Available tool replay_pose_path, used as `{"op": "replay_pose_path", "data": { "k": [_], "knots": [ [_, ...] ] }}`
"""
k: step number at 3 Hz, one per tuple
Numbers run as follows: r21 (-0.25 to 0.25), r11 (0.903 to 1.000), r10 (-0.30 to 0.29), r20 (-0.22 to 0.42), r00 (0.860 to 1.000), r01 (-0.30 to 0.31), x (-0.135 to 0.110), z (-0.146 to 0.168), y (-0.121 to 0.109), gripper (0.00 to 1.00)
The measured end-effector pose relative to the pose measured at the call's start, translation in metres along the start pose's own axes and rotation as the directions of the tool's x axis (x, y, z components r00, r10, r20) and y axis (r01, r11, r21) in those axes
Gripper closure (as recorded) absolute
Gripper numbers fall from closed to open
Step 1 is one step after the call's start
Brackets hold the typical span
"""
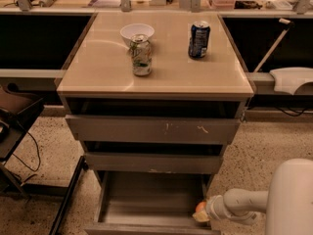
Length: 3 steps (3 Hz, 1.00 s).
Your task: Place orange into bottom drawer
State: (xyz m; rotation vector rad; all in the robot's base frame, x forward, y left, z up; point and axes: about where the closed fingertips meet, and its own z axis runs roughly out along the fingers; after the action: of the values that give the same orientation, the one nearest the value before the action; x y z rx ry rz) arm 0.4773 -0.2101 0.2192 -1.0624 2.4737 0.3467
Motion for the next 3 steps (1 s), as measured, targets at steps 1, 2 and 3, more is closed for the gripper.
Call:
{"op": "replay_pose_path", "data": {
  "k": [1, 2, 3],
  "knots": [
    [-0.011, 0.9999, 0.002, 0.04, 0.999, -0.001, 0.001, 0.008, 0.007, 1.0],
    [-0.109, 0.994, 0.011, 0.084, 0.996, -0.002, -0.009, 0.052, 0.024, 1.0],
    [-0.245, 0.9688, -0.005, 0.135, 0.991, 0.038, -0.039, 0.097, 0.05, 1.0]
  ]
}}
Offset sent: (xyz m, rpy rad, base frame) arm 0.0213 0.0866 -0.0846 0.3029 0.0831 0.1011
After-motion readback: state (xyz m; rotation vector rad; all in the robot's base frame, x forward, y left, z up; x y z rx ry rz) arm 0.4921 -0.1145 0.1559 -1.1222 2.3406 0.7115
